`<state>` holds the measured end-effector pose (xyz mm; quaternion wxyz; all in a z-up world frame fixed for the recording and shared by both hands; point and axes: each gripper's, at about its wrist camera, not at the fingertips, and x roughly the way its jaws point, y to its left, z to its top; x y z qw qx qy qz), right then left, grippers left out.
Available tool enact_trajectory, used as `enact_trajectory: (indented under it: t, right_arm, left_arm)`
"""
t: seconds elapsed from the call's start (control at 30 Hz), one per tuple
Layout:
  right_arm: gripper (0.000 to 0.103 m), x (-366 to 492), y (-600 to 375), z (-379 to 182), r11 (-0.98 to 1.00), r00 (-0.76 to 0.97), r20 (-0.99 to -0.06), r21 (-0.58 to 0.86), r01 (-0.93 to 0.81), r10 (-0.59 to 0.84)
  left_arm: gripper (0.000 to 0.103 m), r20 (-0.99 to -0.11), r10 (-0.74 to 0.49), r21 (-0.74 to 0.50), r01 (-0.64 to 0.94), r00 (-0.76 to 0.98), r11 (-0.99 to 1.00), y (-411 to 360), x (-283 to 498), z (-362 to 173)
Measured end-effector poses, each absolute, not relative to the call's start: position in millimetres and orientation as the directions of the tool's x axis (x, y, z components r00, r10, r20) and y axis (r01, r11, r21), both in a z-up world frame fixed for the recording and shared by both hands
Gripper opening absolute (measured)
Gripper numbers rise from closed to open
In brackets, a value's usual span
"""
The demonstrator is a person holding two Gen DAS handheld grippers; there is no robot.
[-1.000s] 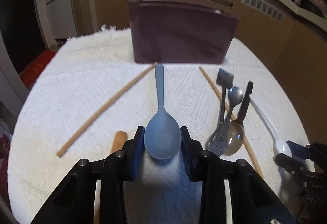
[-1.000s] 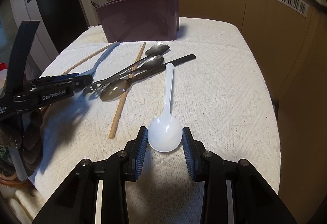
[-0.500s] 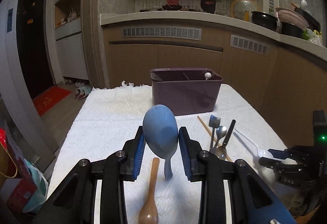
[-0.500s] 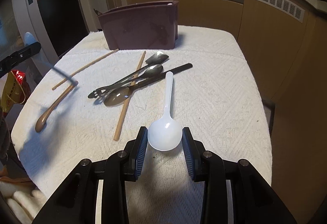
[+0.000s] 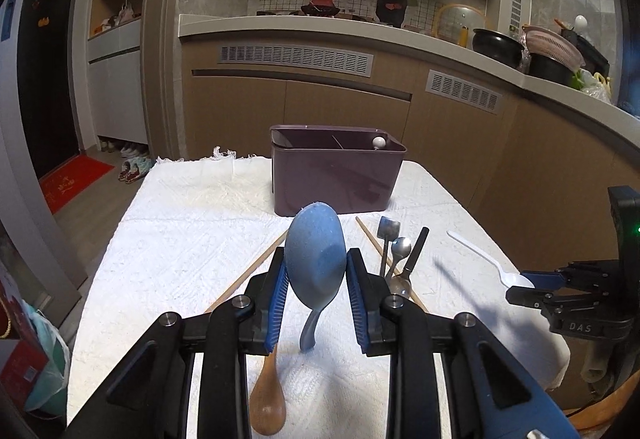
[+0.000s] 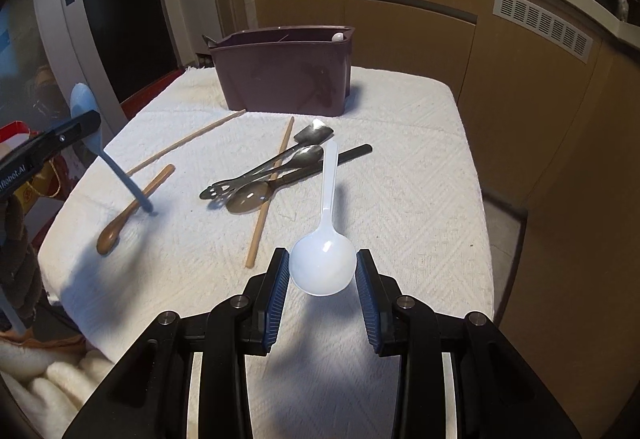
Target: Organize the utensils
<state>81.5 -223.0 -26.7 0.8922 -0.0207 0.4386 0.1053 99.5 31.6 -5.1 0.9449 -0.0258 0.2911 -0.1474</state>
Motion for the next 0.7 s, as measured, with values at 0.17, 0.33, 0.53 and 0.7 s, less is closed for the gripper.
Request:
enact_trajectory:
  t: [0.17,0.33,0.53,0.7]
  right_arm:
    - [0.035,81.8,-216.3,2.2,0.973,0.617,-0.769,0.032,-0.227,0.169]
    - [0.035,97.6,-200.8,29.0,0.962,0.635,-0.747,0.022,-0.272,0.196]
    - [0.035,124.3,-193.5,63.7,0.944,0.63,-0.729,0.066,-0.324,0.267]
    - [0.035,135.0,-184.4,36.8,0.938,0.59,-0.782,-0.023,-0.345,0.198]
  left_arm:
    - [0.025,-0.513,-0.32,-0.167,0.274,0.796,0.947,42.2,101.3,2.7]
    - [0.025,-0.479,-0.342,-0.17,0.296,0.809,0.94,42.6,108.7,20.2]
    - [0.025,-0.418,-0.361,-0.146,0.331,0.834,0.932,35.9,119.3,56.0]
    - [0.025,-0.419,-0.369,-0.139,0.342,0.83,0.929,28.8,117.6,53.9]
